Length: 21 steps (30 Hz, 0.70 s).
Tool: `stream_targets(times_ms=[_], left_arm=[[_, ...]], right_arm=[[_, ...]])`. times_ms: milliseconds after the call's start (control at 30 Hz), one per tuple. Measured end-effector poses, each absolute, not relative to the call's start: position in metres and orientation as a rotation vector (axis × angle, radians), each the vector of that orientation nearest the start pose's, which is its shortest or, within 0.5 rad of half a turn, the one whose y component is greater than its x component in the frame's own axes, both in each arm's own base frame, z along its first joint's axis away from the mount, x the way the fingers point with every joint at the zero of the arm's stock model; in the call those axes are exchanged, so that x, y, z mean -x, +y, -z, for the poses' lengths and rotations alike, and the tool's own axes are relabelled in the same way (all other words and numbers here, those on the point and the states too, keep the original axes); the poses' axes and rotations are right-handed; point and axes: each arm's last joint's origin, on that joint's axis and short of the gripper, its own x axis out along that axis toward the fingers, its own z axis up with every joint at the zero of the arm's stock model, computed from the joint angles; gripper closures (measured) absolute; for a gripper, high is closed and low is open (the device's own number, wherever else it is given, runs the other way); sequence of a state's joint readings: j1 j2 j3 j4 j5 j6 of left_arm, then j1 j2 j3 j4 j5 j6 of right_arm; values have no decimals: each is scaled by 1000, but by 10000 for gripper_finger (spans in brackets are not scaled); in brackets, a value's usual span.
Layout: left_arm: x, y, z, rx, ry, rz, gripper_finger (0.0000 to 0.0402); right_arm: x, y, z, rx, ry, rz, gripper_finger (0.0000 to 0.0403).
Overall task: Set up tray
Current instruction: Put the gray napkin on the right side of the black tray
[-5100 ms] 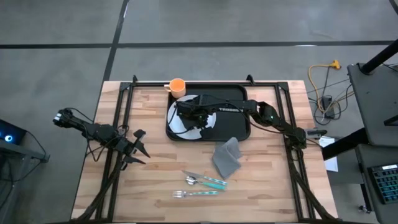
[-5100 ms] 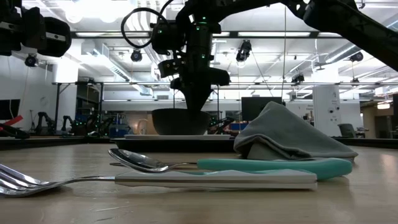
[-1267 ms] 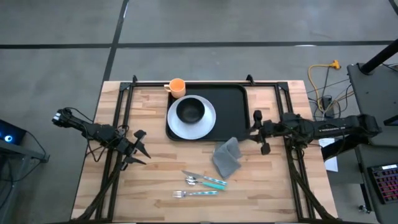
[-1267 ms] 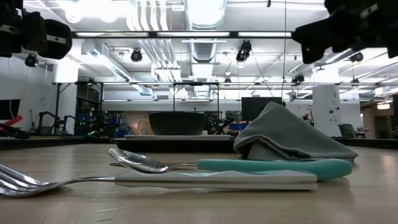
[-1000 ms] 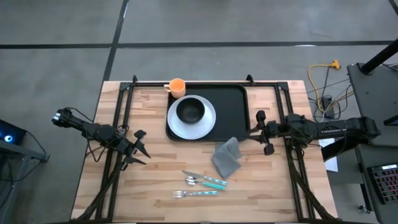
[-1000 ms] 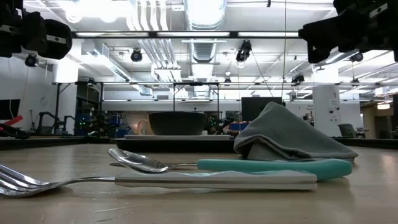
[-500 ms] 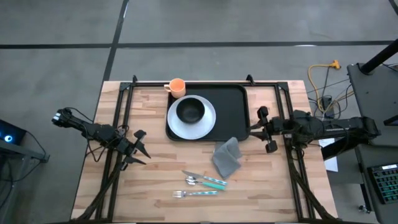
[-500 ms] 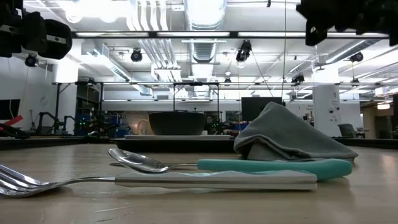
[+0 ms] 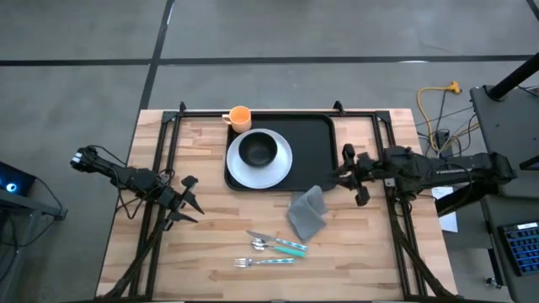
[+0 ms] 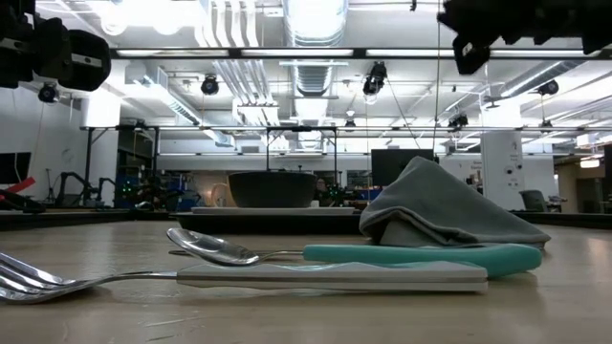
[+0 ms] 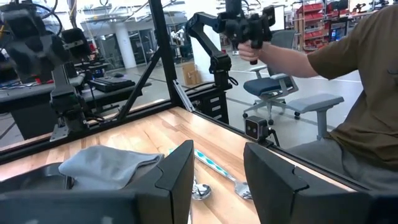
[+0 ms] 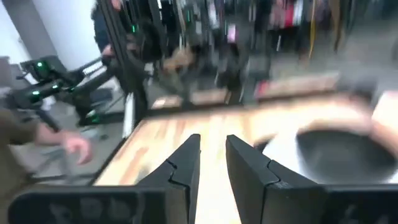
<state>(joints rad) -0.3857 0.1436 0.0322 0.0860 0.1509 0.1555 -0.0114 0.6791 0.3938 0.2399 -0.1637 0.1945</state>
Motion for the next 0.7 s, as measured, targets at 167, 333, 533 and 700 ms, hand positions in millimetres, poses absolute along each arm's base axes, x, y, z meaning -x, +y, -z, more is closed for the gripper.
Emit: stream_targets(times_ms=[167,333,533,700], left_arm=[[-96,-44,-171,-155,-16,537,279],[-96,-44,-171,-155,-16,538,279],[-96,-44,-171,-155,-16,537,279],[-96,-44,-171,-155,-16,538,279]], right_arm=[[-174,4,-241,-362,304,-113,335],[-187,5,-235,-460,443,-76,335],[-197,13,-224,-587,624,-51,335],[-206,25,-213,-606,686,-72,335]])
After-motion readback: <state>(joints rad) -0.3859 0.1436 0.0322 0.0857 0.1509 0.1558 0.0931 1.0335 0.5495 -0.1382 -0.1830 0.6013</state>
